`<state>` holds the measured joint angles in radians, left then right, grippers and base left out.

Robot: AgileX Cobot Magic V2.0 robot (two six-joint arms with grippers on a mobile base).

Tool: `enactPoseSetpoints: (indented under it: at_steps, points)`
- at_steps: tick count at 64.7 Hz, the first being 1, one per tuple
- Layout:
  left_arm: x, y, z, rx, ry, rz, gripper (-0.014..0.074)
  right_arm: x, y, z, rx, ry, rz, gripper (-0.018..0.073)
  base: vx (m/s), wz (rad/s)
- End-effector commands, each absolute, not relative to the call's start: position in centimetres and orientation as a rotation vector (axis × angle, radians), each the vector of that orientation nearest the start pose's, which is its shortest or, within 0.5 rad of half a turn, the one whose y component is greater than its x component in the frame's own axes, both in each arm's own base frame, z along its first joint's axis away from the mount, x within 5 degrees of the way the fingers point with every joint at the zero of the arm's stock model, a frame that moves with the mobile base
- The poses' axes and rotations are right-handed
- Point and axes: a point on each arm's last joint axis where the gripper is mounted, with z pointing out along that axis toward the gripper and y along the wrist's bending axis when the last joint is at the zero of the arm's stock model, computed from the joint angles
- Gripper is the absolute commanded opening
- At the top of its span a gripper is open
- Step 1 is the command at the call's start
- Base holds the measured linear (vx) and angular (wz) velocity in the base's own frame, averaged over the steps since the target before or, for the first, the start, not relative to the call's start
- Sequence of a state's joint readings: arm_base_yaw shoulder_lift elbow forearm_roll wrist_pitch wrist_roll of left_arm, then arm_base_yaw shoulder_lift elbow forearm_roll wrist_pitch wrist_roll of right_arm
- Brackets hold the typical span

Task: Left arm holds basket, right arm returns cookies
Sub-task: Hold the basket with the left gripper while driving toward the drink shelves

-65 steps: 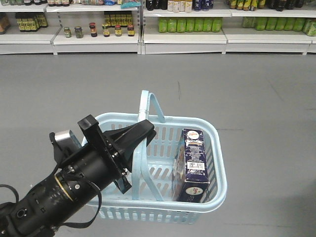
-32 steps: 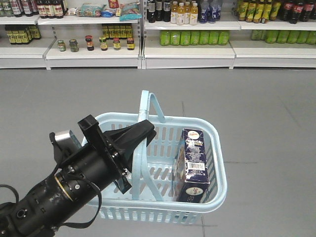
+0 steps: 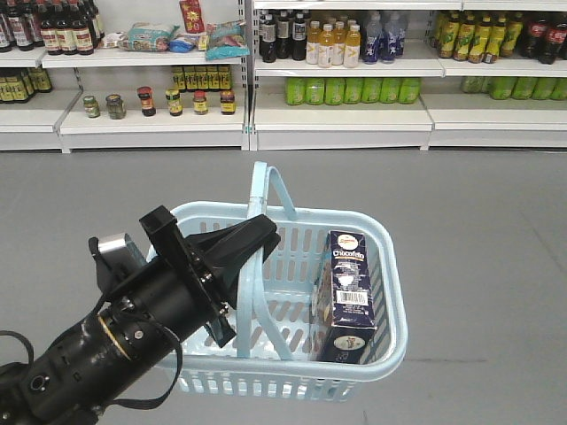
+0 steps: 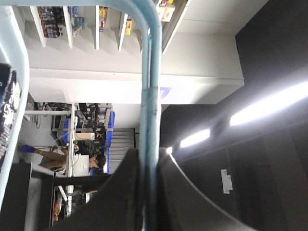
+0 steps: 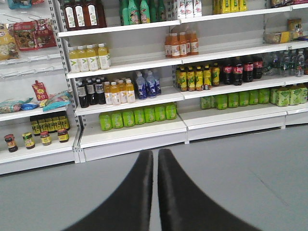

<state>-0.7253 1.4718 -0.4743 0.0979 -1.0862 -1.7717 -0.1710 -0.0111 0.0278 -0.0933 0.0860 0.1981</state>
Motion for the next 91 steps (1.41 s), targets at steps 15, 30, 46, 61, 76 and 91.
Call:
enactPoseSetpoints:
  at_steps: [15, 30, 46, 61, 76, 91]
  points:
    - [18.93, -17.90, 28.14, -0.575, 1.220, -2.240, 0.0000, 5.73, -1.03, 19.64, 0.204, 1.530, -0.070, -0.0006, 0.57, -0.01]
    - [18.93, -17.90, 28.14, -0.575, 1.220, -2.240, 0.0000, 5.73, -1.03, 19.64, 0.204, 1.530, -0.070, -0.0006, 0.57, 0.01]
    - [18.93, -17.90, 28.14, -0.575, 1.220, -2.240, 0.0000, 5.73, -1.03, 19.64, 0.204, 1.530, -0.070, -0.0006, 0.57, 0.00]
    - [18.93, -17.90, 28.14, -0.575, 1.220, -2.240, 0.0000, 5.73, -1.03, 19.64, 0.204, 1.530, -0.070, -0.0006, 0.56, -0.02]
    - [18.94, -17.89, 28.14, -0.575, 1.220, -2.240, 0.0000, 5.73, -1.03, 19.64, 0.204, 1.530, -0.070, -0.0006, 0.55, -0.02]
    - [18.94, -17.89, 28.14, -0.575, 1.220, -2.240, 0.0000, 5.73, -1.03, 19.64, 0.204, 1.530, -0.070, -0.0006, 0.53, 0.00]
